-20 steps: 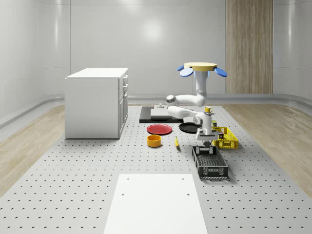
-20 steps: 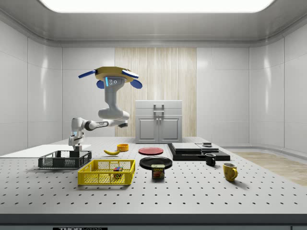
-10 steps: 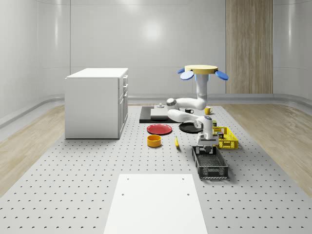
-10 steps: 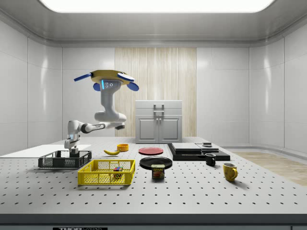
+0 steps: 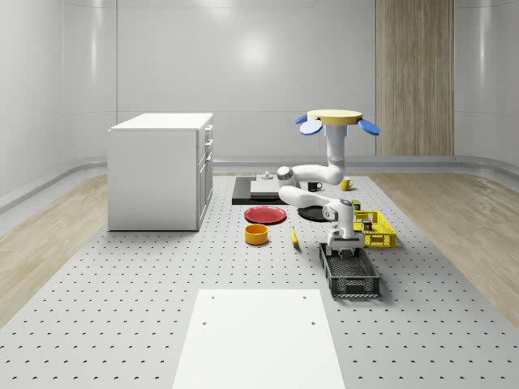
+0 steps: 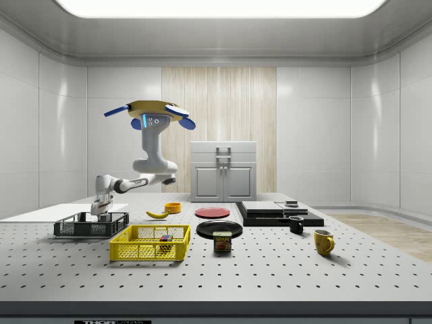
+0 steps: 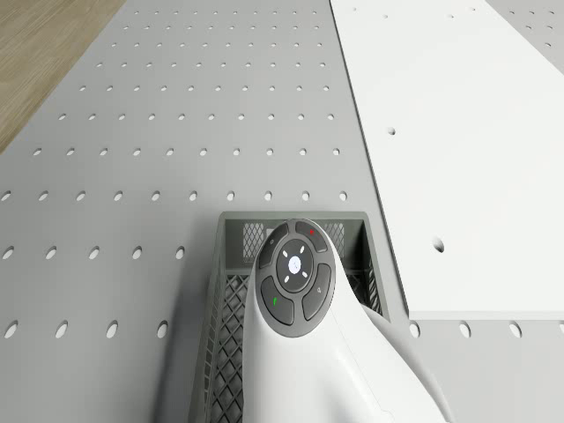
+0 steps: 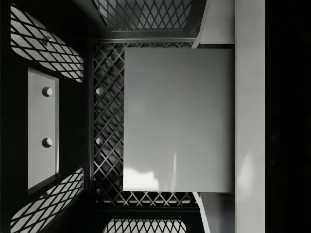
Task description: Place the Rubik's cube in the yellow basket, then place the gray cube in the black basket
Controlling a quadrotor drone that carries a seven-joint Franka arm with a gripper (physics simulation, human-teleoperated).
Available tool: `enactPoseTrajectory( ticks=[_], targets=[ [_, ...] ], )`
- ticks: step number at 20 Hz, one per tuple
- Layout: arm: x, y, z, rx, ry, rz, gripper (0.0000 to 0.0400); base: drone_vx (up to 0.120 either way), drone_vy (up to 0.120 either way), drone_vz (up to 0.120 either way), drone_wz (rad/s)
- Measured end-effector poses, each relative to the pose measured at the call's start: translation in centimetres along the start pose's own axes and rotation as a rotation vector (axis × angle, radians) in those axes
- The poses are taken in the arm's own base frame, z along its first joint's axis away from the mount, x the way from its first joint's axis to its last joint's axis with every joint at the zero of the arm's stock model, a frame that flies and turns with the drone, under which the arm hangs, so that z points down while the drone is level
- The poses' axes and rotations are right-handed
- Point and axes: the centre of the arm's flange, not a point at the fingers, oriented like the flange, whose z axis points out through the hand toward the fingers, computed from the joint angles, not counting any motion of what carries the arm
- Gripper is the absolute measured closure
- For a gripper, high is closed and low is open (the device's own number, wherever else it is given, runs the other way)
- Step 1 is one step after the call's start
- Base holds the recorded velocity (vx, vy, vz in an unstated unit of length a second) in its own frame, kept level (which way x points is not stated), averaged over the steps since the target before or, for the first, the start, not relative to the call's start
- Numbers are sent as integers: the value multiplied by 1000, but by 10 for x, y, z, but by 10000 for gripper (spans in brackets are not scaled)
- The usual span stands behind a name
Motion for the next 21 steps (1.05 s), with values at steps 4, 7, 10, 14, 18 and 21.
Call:
enactPoseTrajectory(
  ticks=[4, 7, 10, 14, 18, 21],
  targets=[
    [0, 0, 15, 0, 0, 0, 149, 0, 0, 0, 0],
    [0, 0, 22, 0, 0, 0, 149, 0, 0, 0, 0],
    [0, 0, 26, 0, 0, 0, 98, 0, 0, 0, 0],
    [0, 0, 20, 0, 0, 0, 36, 0, 0, 0, 0],
    [0, 0, 6, 0, 0, 0, 13, 0, 0, 0, 0],
    [0, 0, -5, 0, 0, 0, 6, 0, 0, 0, 0]
  ],
)
